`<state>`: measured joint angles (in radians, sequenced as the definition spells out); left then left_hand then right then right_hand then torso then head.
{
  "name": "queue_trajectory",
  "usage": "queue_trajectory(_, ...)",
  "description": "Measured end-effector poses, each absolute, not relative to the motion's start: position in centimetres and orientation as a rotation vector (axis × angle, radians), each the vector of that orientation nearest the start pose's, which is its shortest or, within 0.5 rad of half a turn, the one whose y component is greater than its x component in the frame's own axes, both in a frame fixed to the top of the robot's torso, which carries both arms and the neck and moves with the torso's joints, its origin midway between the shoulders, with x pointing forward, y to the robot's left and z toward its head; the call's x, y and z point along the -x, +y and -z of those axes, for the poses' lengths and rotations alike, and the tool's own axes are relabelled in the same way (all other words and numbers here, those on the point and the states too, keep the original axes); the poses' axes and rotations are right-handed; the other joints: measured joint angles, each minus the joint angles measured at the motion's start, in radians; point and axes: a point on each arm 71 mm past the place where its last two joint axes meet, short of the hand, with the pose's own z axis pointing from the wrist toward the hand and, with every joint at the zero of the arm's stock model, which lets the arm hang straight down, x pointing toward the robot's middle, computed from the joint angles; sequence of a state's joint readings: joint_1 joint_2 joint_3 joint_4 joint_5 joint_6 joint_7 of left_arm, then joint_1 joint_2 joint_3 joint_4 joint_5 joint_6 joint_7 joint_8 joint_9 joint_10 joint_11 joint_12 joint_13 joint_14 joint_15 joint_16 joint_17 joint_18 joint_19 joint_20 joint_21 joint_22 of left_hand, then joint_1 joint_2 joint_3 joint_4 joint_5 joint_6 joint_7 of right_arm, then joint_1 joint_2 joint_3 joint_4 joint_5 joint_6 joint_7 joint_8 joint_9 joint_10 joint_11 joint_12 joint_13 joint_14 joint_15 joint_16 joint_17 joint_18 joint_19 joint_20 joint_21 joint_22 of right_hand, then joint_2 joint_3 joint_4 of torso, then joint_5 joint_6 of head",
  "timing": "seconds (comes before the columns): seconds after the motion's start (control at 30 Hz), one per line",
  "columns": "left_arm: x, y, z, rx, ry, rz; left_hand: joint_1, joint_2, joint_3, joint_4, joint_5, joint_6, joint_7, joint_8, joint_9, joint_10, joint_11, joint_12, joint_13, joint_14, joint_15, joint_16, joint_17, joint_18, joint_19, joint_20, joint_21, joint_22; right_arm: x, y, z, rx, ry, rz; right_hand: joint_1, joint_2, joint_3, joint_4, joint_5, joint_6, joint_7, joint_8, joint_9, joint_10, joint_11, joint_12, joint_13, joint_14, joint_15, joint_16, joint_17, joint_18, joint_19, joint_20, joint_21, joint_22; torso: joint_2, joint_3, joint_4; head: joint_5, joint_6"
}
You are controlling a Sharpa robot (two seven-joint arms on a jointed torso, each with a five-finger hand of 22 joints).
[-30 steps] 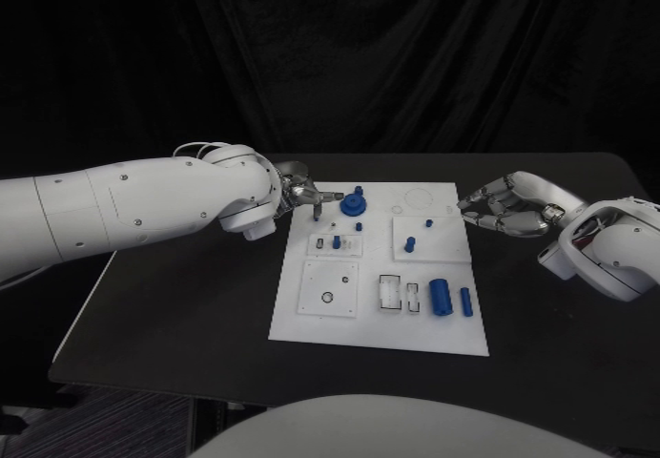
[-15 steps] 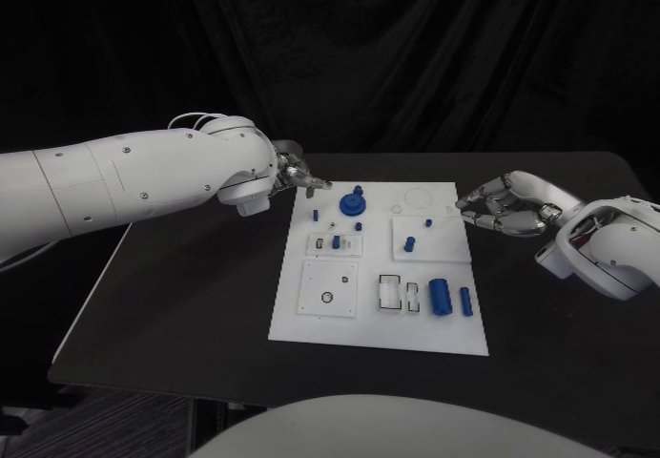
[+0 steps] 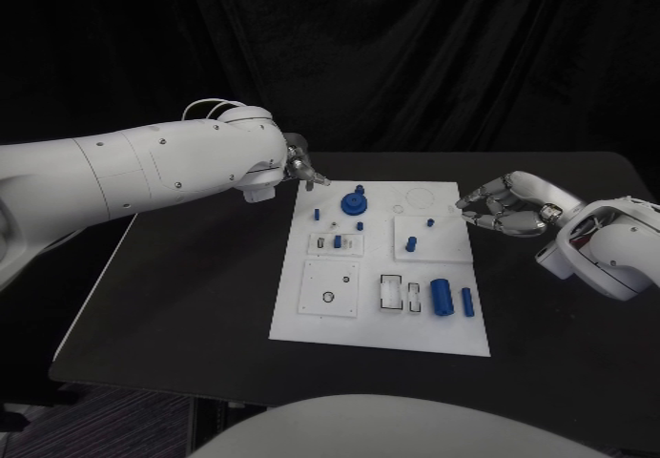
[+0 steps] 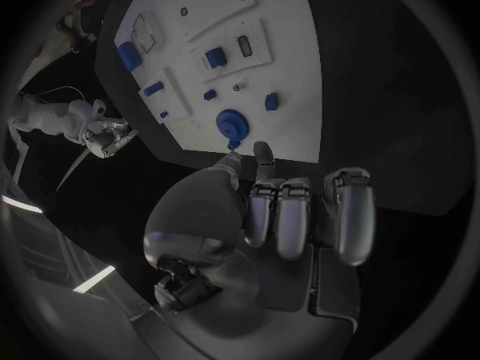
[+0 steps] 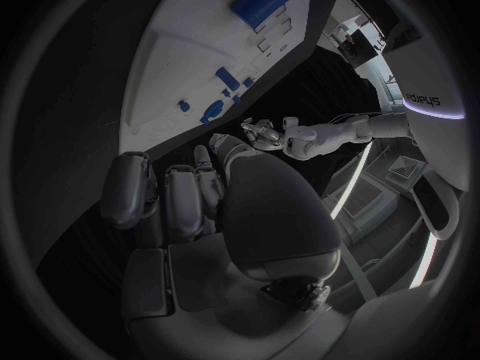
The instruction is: Assemble the parts on the task board
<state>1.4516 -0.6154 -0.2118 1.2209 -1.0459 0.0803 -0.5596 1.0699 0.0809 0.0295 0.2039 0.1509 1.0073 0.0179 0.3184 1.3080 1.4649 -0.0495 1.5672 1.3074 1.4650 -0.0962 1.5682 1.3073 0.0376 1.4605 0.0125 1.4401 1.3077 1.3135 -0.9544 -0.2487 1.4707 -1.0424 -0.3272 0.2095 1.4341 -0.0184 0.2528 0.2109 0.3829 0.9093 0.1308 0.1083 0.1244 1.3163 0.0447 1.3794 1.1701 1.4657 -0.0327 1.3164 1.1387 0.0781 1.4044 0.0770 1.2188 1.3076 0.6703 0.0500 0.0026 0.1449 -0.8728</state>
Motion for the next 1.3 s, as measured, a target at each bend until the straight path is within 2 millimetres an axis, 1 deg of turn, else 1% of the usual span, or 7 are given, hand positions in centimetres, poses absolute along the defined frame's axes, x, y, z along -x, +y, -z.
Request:
queue_trajectory(0.2, -56.0, 20.0, 16.9, 0.175, 2.180, 0.173, 0.000, 0.000, 0.000, 0.000, 0.000, 0.000, 0.000, 0.000, 0.000, 0.000, 0.000, 0.000, 0.000, 0.000, 0.000, 0.000, 0.000, 0.000, 0.000, 0.000, 0.000, 0.000, -47.9, -26.9, 20.0, -0.054, 1.727, -0.859, 0.000, 0.000, 0.000, 0.000, 0.000, 0.000, 0.000, 0.000, 0.000, 0.000, 0.000, 0.000, 0.000, 0.000, 0.000, 0.000, 0.000, 0.000, 0.000, 0.000, 0.000, 0.000, 0.001, 0.0002, 0.0000, 0.002, 0.000)
queue_trajectory(0.47, -56.1, 20.5, 17.8, 0.171, 2.210, 0.143, 0.000, 0.000, 0.000, 0.000, -0.006, 0.000, 0.000, -0.007, 0.000, 0.000, 0.000, 0.000, 0.000, 0.000, 0.000, 0.000, 0.000, 0.000, 0.000, 0.000, 0.000, 0.000, -47.9, -27.1, 20.0, -0.056, 1.726, -0.858, 0.000, 0.000, 0.000, 0.000, 0.000, 0.000, 0.000, 0.000, 0.000, 0.000, 0.000, 0.000, 0.001, 0.000, 0.000, 0.000, 0.000, 0.000, 0.000, 0.000, 0.000, 0.000, 0.000, 0.0007, -0.0004, 0.004, 0.000)
queue_trajectory(0.7, -56.1, 20.7, 18.4, 0.168, 2.229, 0.129, 0.000, 0.000, -0.003, 0.003, -0.006, 0.000, 0.000, -0.008, 0.000, 0.000, 0.000, 0.000, 0.000, 0.000, 0.000, 0.000, 0.000, 0.000, 0.000, 0.000, 0.000, 0.000, -47.9, -27.0, 20.0, -0.055, 1.727, -0.860, 0.000, 0.000, 0.000, 0.000, 0.000, 0.000, 0.000, 0.000, 0.000, 0.000, 0.000, 0.000, 0.000, 0.000, 0.000, 0.000, 0.000, 0.000, 0.000, 0.000, 0.000, 0.000, 0.000, 0.0007, -0.0004, 0.009, 0.000)
queue_trajectory(0.9, -56.0, 20.7, 18.9, 0.166, 2.245, 0.123, -0.001, 0.001, -0.006, 0.006, -0.006, 0.000, 0.000, -0.009, 0.000, 0.000, 0.000, 0.000, 0.000, 0.000, 0.000, 0.000, 0.000, 0.000, 0.000, 0.000, 0.000, 0.000, -47.9, -27.0, 20.0, -0.055, 1.727, -0.861, 0.000, 0.000, 0.000, 0.000, 0.000, 0.000, 0.000, 0.000, 0.000, 0.000, 0.000, 0.000, 0.000, 0.000, 0.000, 0.000, 0.000, 0.000, 0.000, 0.000, 0.000, 0.000, -0.001, 0.0004, 0.0012, 0.006, 0.000)
queue_trajectory(1.03, -55.9, 20.7, 19.3, 0.164, 2.254, 0.121, -0.006, 0.005, -0.008, 0.009, -0.006, 0.000, 0.000, -0.025, 0.000, 0.000, 0.000, 0.000, 0.000, 0.000, 0.000, 0.000, 0.000, 0.000, 0.000, 0.000, 0.000, 0.000, -47.8, -27.0, 20.0, -0.055, 1.727, -0.860, 0.000, 0.000, 0.000, 0.000, 0.000, 0.000, 0.000, 0.000, 0.000, 0.000, 0.000, 0.000, 0.000, 0.000, 0.000, 0.000, 0.000, 0.000, 0.000, 0.000, 0.000, 0.000, -0.001, 0.0002, 0.0024, 0.002, 0.000)
queue_trajectory(1.2, -55.8, 20.8, 19.8, 0.165, 2.262, 0.121, -0.006, 0.005, -0.008, 0.009, -0.006, 0.000, 0.000, -0.026, 0.000, 0.000, 0.000, 0.000, 0.000, 0.000, 0.000, 0.000, 0.000, 0.000, 0.000, 0.000, 0.000, 0.000, -47.8, -27.0, 20.0, -0.056, 1.727, -0.860, 0.000, 0.000, 0.003, -0.003, 0.005, 0.000, 0.000, 0.000, 0.000, 0.000, 0.000, 0.000, 0.000, 0.000, 0.000, 0.000, 0.000, 0.000, 0.000, 0.000, -0.003, 0.000, -0.001, -0.0005, 0.0025, 0.002, 0.000)
queue_trajectory(1.3, -55.8, 20.8, 19.9, 0.164, 2.265, 0.124, -0.006, 0.005, -0.008, 0.009, -0.006, 0.000, 0.000, -0.031, 0.000, 0.000, 0.000, 0.000, 0.000, 0.000, 0.000, 0.000, 0.000, 0.000, 0.000, 0.000, 0.000, 0.000, -47.8, -27.0, 20.0, -0.055, 1.727, -0.860, 0.000, 0.000, 0.003, -0.003, 0.005, 0.000, 0.000, 0.000, -0.001, 0.000, 0.000, 0.000, 0.000, 0.000, 0.000, 0.000, 0.000, 0.000, 0.000, 0.000, -0.004, 0.000, -0.001, -0.0007, 0.0016, 0.006, 0.000)
